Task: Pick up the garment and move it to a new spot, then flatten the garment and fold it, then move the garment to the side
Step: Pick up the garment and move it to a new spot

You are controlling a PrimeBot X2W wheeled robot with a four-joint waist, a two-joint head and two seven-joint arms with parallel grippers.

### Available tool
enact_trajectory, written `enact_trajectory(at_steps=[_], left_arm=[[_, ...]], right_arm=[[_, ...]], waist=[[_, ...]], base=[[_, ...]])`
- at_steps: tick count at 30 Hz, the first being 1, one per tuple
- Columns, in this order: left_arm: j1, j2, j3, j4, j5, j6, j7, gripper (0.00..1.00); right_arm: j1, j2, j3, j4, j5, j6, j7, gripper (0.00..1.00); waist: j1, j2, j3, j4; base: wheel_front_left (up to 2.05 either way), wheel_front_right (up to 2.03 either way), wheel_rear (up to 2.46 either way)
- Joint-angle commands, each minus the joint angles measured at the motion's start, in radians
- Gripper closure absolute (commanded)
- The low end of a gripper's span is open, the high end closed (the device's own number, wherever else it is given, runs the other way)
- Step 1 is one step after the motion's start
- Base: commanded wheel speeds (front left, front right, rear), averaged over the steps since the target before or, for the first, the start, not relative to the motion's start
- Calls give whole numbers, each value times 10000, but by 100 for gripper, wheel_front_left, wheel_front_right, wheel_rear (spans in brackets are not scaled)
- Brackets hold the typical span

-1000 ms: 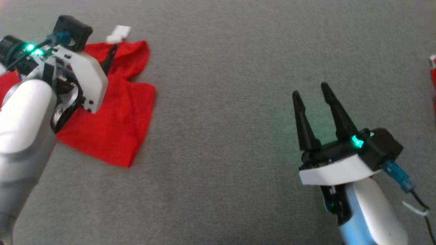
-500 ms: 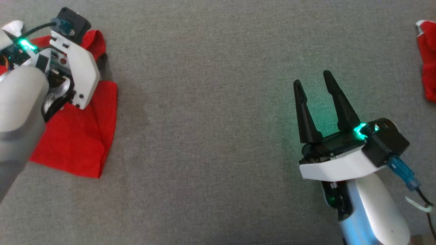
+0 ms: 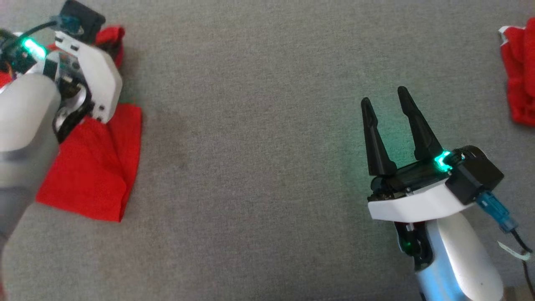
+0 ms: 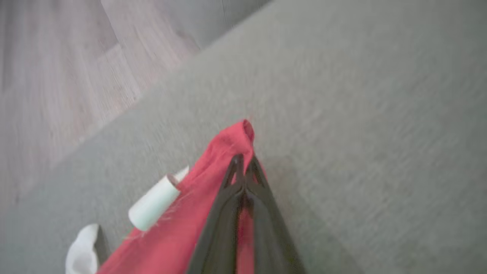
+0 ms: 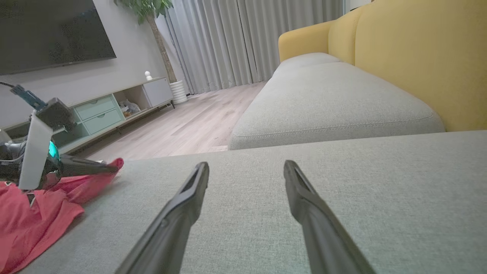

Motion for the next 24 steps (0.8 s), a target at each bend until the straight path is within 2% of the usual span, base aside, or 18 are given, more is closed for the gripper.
enact_trajectory(at_steps=[1, 4, 5, 9, 16, 22, 23, 24], left_arm=[[-522, -39, 868, -246, -195, 207, -942, 100], [-665, -680, 1689, -387, -838, 575, -2049, 100], [-665, -680, 1689, -387, -838, 575, -2049, 100], [-979, -1373, 2023, -749, -989, 814, -2880, 100], [-1767, -2274, 1871, -1045, -605, 1177, -3315, 100], [-2609, -3017, 1925, -436, -435, 1517, -3602, 100], [-2722, -3148, 1965, -249, -452, 1569, -3667, 54], [-2825, -3259, 1974, -47, -442, 1598, -3731, 0]], right_arm=[[-166, -20, 243, -236, 131, -9, -107, 0], [-121, -20, 218, -161, 265, -9, -107, 0], [-121, -20, 218, -161, 265, -9, -107, 0], [-146, -20, 289, -77, 442, -9, -107, 0], [-223, -20, 663, -76, 961, -9, -107, 0], [-460, -20, 1084, -176, 1446, -9, -107, 0], [-500, -20, 1121, -192, 1501, -9, -107, 0], [-530, -20, 1135, -212, 1564, -9, -107, 0]], waist=[[-1, 0, -233, -89], [-1, 0, -495, -170], [-1, 0, -495, -170], [-1, 0, -713, -356], [-1, 0, -794, -1182], [-1, 0, -467, -2163], [-1, 0, -412, -2274], [-1, 0, -375, -2363]], base=[[0, 0, 0], [0, 0, 0], [0, 0, 0], [0, 0, 0], [0, 0, 0], [0, 0, 0], [0, 0, 0], [0, 0, 0]])
